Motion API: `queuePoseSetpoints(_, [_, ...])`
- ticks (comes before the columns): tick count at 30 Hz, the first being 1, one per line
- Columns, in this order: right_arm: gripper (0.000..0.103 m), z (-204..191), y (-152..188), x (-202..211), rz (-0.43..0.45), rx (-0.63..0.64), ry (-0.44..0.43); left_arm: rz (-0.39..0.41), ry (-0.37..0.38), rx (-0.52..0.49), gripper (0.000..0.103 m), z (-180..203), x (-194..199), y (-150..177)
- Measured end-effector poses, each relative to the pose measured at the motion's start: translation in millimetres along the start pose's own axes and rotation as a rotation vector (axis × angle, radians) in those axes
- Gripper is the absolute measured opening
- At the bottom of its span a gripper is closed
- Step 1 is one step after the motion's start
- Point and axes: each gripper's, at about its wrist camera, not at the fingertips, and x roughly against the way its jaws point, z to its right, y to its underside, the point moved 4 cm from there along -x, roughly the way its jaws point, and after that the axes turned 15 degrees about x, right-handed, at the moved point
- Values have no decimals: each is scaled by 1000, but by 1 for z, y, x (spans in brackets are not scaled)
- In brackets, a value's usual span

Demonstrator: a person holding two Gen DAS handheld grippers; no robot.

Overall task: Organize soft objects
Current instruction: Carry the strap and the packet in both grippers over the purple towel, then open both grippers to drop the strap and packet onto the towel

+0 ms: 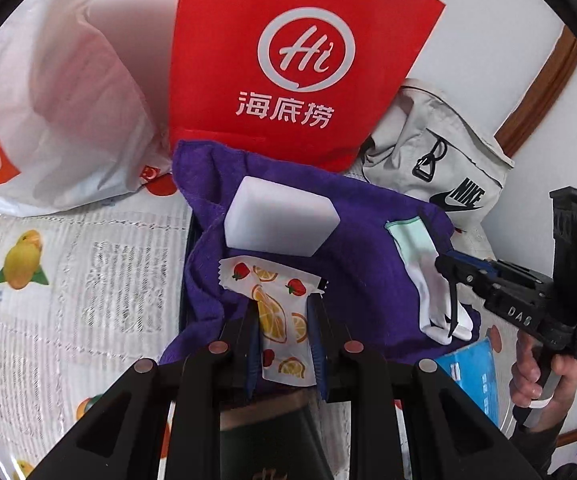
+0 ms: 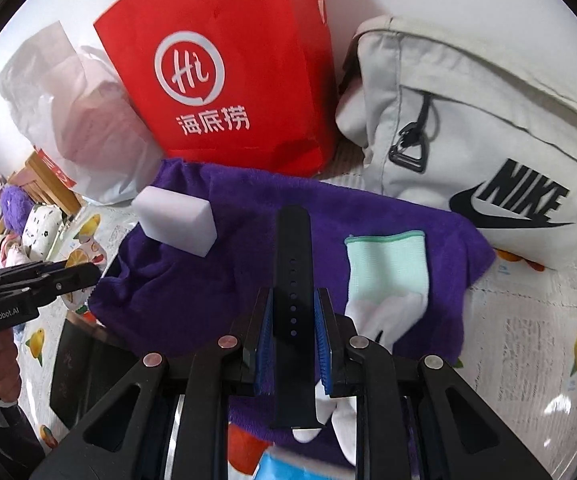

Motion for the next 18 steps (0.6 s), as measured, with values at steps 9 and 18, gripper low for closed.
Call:
queuePoseSetpoints(9, [21,2,6,-28,-78,13,4,-69,-14,9,22,0,-33,-6])
queuePoseSetpoints(18, [44,-4,9,-36,-121,44,18,-87,-49,0,37,-3,-47,-10])
